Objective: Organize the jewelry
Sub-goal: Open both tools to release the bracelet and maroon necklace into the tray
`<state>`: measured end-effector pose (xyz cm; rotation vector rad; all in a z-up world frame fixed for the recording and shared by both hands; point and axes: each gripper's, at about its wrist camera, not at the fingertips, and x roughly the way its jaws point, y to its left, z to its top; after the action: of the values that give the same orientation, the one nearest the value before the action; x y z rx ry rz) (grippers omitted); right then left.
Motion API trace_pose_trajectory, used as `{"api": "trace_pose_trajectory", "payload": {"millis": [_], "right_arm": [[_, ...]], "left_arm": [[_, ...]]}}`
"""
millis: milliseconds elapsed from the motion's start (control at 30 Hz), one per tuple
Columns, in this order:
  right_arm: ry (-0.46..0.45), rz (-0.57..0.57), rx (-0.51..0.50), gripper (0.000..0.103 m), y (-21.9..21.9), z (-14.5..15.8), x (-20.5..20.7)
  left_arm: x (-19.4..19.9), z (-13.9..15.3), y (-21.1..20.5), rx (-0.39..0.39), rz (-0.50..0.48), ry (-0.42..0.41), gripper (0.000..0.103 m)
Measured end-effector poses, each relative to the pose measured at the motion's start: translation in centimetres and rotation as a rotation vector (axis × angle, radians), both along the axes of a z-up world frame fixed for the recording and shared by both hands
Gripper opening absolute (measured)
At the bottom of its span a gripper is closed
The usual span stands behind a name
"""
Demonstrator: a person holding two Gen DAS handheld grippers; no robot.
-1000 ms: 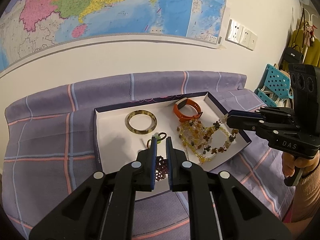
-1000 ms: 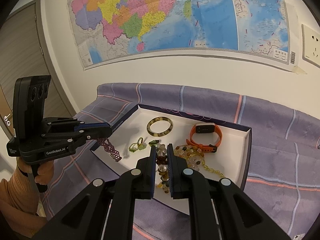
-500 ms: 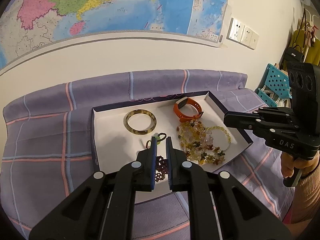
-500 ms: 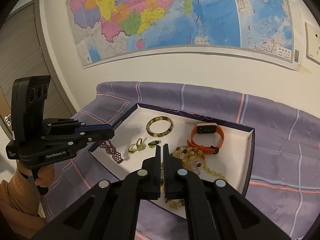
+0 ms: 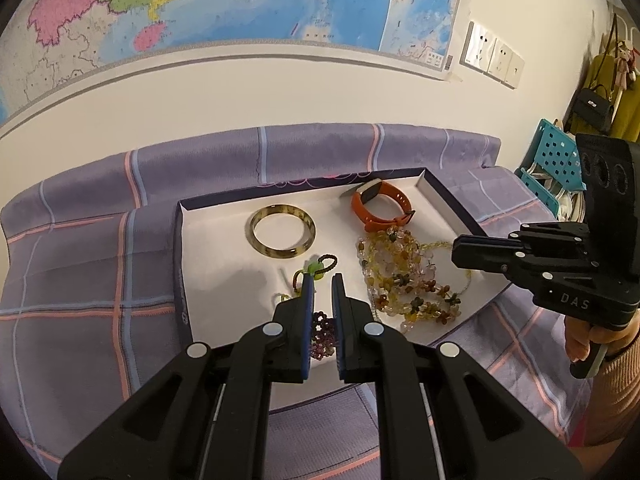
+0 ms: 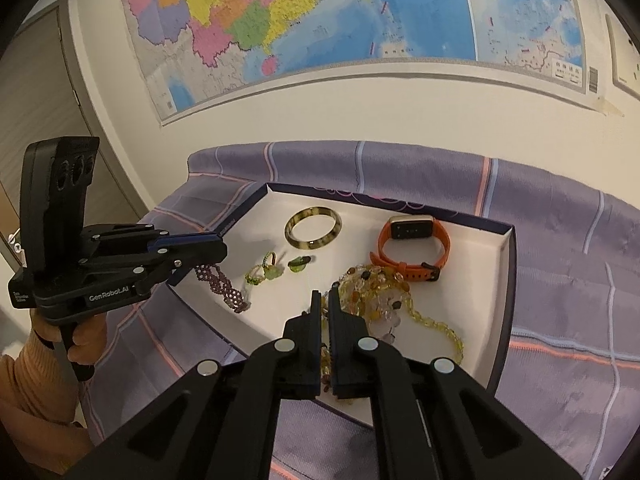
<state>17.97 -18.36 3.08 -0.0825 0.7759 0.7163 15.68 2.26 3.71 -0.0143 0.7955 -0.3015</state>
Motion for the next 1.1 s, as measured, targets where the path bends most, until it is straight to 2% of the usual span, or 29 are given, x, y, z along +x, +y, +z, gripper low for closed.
{"api": "trace_pose_trajectory", "payload": {"millis": [333,433,600,667,833,900,967,1000,1033,1067,1100], "right_arm": [[0.026,0.001,-0.006,0.005,0.0,-1.1,-0.2],[0.03,-0.002,-0.007,0.013,0.0,-1.3,-0.3],[0.037,0.001,-0.012,0.013,0.0,-1.5,-0.2],[0.042,0.0,-0.014,0.017,0.0,-1.7,-0.2],[0.053,-0.003,-0.015,0.019,0.0,-2.1,-0.2],[0.054,-0.007,-0.012,0.022,-0.1,-2.2,-0.3],[0.055,-0.013,-0.007,0.027,-0.2,-2.1,-0.3],[0.055,-0.016,-0.006,0.028,-0.2,-2.1,-0.4],[0.053,-0.026,-0.004,0.035,-0.4,-2.1,-0.4],[0.051,-0.04,-0.001,0.047,-0.5,-2.1,-0.5],[0.048,-0.045,0.003,0.05,-0.6,-2.1,-0.6]], "left_arm": [[0.5,-1.2,0.0,0.009,0.013,0.031,0.01],[0.7,-1.7,0.1,0.012,0.019,0.043,0.01],[0.9,-2.7,0.2,0.018,0.03,0.07,0.011],[0.8,-2.9,0.2,0.019,0.033,0.075,0.011],[0.3,-3.0,0.4,0.019,0.044,0.069,0.022],[0.0,-2.9,0.3,0.025,0.048,0.059,0.031],[-0.5,-2.8,0.4,0.033,0.058,0.049,0.034],[-0.7,-2.7,0.4,0.033,0.06,0.045,0.042],[-1.0,-2.6,0.4,0.033,0.066,0.04,0.048],[-1.5,-2.4,0.5,0.036,0.08,0.022,0.052],[-1.8,-2.3,0.5,0.039,0.082,0.013,0.054]]}}
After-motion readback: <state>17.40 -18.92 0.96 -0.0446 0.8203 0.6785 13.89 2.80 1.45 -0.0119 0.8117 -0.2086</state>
